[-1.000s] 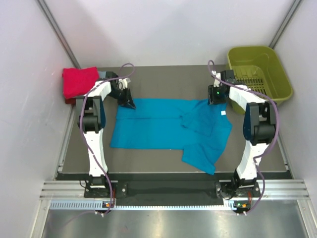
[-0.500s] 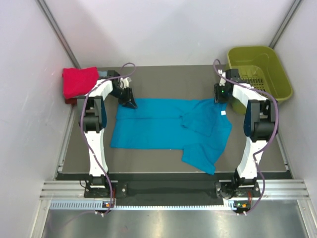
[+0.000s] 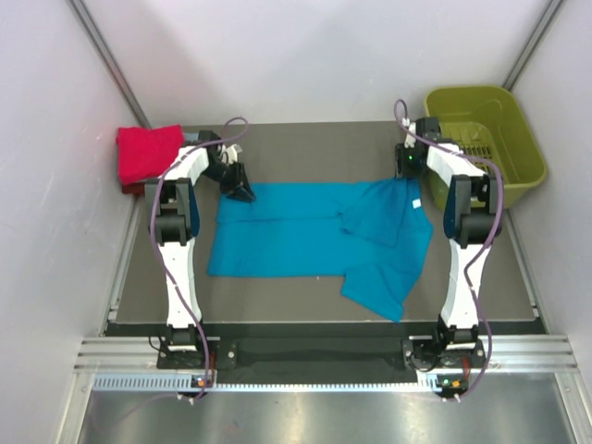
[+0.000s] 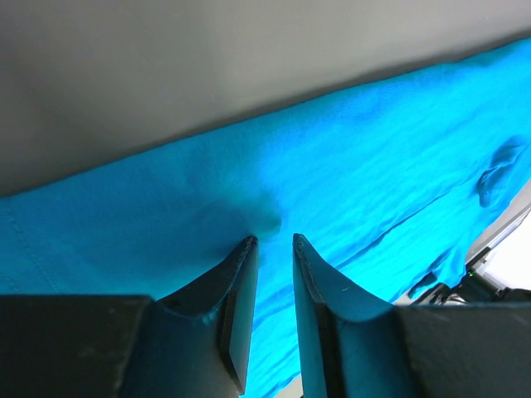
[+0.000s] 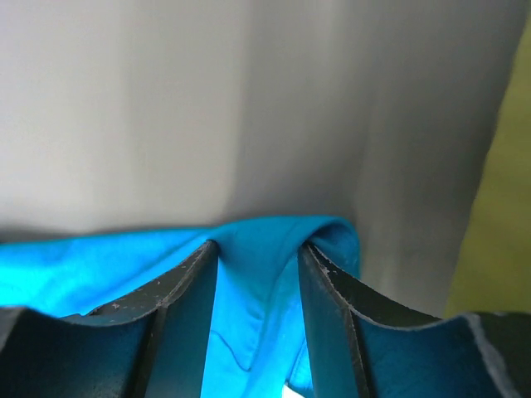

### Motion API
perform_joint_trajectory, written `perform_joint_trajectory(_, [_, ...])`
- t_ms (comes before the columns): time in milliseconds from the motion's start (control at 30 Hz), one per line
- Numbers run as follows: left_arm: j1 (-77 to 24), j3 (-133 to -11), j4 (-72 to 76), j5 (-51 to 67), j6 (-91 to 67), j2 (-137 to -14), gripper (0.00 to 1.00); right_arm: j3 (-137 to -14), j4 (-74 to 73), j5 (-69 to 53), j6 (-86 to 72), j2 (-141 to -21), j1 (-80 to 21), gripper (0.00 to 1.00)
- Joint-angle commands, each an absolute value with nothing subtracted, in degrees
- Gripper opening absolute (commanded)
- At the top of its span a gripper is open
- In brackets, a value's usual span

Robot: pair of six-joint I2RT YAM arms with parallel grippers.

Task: Fold and stack the t-shirts
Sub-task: Fold the tshirt

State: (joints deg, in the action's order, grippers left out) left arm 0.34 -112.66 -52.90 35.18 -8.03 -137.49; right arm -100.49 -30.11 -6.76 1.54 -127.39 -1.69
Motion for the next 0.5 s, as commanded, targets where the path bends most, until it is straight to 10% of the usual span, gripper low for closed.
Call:
perform_joint_trajectory(0, [3.9,-113.2,-47.9,19.2,-4.4,-144.1,0.32,-109.1,-29.0,-5.4,2.6,-130.6,-1.6,0.44])
perform_joint_trajectory(467, [5.0,-127.4,-47.6,14.8,-4.3,-152.5,0.42,-117.7,-28.0,-3.1,4.9,-137.5,-2.0,0.44])
